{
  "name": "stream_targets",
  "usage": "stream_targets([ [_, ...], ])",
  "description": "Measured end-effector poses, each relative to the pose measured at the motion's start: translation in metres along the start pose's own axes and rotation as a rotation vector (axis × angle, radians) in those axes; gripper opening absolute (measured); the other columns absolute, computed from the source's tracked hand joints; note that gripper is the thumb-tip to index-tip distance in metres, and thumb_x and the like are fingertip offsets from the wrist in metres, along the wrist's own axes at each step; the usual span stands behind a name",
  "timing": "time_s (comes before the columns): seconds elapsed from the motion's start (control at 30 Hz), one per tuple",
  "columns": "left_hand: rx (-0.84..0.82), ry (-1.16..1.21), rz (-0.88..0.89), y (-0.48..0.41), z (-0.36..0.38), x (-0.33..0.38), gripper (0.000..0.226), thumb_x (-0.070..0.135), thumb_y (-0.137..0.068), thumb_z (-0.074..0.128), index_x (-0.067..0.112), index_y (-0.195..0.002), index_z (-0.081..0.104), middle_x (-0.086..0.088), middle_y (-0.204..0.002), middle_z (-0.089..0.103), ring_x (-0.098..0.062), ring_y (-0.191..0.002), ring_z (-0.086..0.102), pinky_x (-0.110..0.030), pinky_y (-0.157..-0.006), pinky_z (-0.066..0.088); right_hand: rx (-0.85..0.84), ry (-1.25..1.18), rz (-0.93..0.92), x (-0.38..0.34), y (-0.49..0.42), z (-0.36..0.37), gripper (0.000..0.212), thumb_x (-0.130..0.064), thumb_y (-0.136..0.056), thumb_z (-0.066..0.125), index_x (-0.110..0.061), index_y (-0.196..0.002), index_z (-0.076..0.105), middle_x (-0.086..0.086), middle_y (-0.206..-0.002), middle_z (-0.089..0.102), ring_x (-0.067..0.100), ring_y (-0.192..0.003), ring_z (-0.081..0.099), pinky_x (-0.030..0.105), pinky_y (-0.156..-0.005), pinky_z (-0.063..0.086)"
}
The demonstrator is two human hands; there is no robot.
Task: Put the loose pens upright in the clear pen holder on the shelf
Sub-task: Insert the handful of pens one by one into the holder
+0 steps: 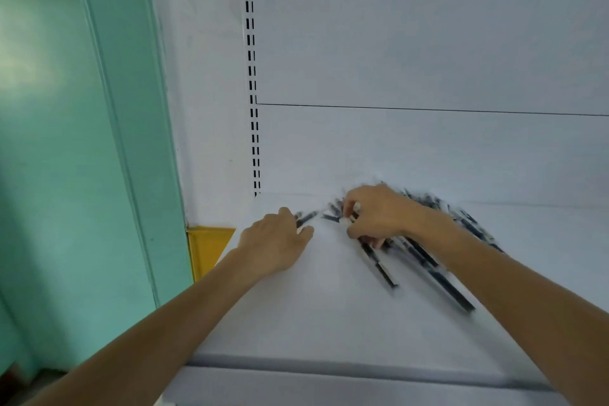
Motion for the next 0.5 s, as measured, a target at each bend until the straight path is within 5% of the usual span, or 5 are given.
stream_targets([
  [0.1,0.023,0.073,0.069,0.009,-0.001,0.002,0.027,0.039,-0.099,0.033,0.013,-0.093,0.036,-0.006,-0.093,0.052,-0.024,-0.083,0.048,-0.032,-0.069,0.036,0.119,-0.251,-0.027,0.014,0.005,-0.016,0.024,-0.01,-0.084,0.064,-0.015,-0.106,0.057,0.006,-0.082,0.062,0.014,-0.054,0.063,0.019,-0.049,0.052],
  [0.27,0.01,0.266,0.169,0.035,-0.005,0.03,0.026,0.036,-0.1,0.032,0.013,-0.093,0.043,0.002,-0.075,0.048,-0.014,-0.068,0.045,-0.027,-0.056,0.032,0.298,-0.672,0.003,0.043,0.026,-0.036,0.035,-0.004,-0.084,0.063,-0.014,-0.116,0.053,0.018,-0.091,0.066,0.02,-0.068,0.065,0.029,-0.062,0.058],
  [0.5,-0.027,0.302,0.287,0.062,0.0,0.104,0.027,0.03,-0.101,0.028,0.016,-0.08,0.039,0.0,-0.071,0.045,-0.012,-0.059,0.039,-0.026,-0.051,0.029,0.639,-0.6,-0.047,0.101,0.106,-0.072,0.042,-0.004,-0.086,0.058,-0.026,-0.122,0.053,0.009,-0.087,0.067,0.02,-0.075,0.067,0.026,-0.064,0.059],
])
Point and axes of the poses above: each hand's wrist, its own y-axis away from the middle knuckle, its own z-axis out of the palm, x = y × z, the point moved 3 cm from there along -y, towards the middle knuckle
